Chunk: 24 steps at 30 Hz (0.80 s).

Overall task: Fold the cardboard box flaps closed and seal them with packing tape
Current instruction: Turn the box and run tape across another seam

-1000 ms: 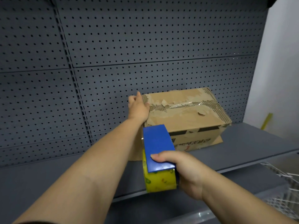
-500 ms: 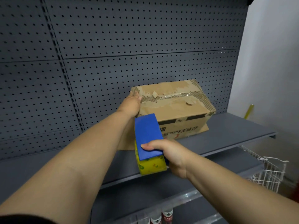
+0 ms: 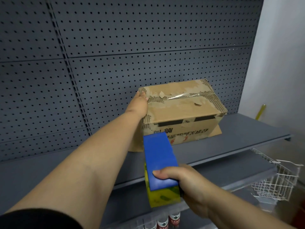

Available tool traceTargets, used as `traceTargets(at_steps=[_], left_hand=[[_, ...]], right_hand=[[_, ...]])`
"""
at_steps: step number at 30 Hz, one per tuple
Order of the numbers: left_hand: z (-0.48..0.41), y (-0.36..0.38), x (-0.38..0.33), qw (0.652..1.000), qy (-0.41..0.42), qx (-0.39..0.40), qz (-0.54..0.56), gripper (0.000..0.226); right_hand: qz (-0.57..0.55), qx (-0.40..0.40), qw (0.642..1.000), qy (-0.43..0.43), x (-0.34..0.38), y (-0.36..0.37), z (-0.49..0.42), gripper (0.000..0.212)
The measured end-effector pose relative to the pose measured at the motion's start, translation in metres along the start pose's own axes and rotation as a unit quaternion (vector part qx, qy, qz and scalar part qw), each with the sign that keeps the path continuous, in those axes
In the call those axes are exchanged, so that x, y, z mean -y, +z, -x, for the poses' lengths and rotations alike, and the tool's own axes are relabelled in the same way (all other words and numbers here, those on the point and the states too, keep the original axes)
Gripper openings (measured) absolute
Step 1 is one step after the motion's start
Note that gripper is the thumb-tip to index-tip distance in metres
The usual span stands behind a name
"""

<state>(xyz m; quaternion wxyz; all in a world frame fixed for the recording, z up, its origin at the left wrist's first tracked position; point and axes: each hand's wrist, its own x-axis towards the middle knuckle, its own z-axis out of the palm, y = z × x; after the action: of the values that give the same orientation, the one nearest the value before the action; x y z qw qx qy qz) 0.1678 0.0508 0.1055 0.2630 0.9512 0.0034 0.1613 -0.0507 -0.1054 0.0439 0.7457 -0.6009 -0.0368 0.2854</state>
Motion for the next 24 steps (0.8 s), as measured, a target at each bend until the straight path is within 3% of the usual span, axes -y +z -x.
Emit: traceTargets(at_steps=[2, 5, 7, 10, 13, 15, 21, 24], left_hand=[[0.003, -0.001, 0.003, 0.999, 0.022, -0.049, 0.002, 0.042], [0.014, -0.003, 0.004, 0.982, 0.112, -0.135, -0.063, 0.03], [0.022, -0.007, 0.004, 0.973, 0.159, -0.144, -0.088, 0.031], [0.039, -0.018, 0.005, 0.976, 0.181, -0.073, -0.094, 0.043], [0.054, -0.03, 0.02, 0.966, 0.206, 0.105, -0.117, 0.056], [0.058, -0.037, 0.027, 0.952, 0.205, 0.172, -0.151, 0.061], [0.05, -0.033, 0.031, 0.928, 0.222, 0.141, -0.264, 0.065], [0.046, -0.029, 0.033, 0.929, 0.236, 0.116, -0.262, 0.06]], right_hand=[[-0.003, -0.004, 1.0, 0.004, 0.001, 0.001, -0.002, 0.037], [-0.016, -0.017, 1.0, 0.008, 0.006, 0.004, -0.004, 0.012], [-0.022, -0.029, 0.999, 0.011, 0.009, 0.006, -0.005, 0.009], [-0.021, -0.047, 0.999, 0.006, 0.012, 0.004, -0.006, 0.01], [-0.023, -0.061, 0.998, -0.009, 0.014, 0.002, -0.008, 0.011], [-0.021, -0.064, 0.998, -0.022, 0.016, 0.002, -0.008, 0.013], [-0.019, -0.091, 0.995, -0.043, 0.013, 0.001, -0.015, 0.029], [-0.01, -0.083, 0.996, -0.027, 0.009, 0.007, -0.019, 0.03]])
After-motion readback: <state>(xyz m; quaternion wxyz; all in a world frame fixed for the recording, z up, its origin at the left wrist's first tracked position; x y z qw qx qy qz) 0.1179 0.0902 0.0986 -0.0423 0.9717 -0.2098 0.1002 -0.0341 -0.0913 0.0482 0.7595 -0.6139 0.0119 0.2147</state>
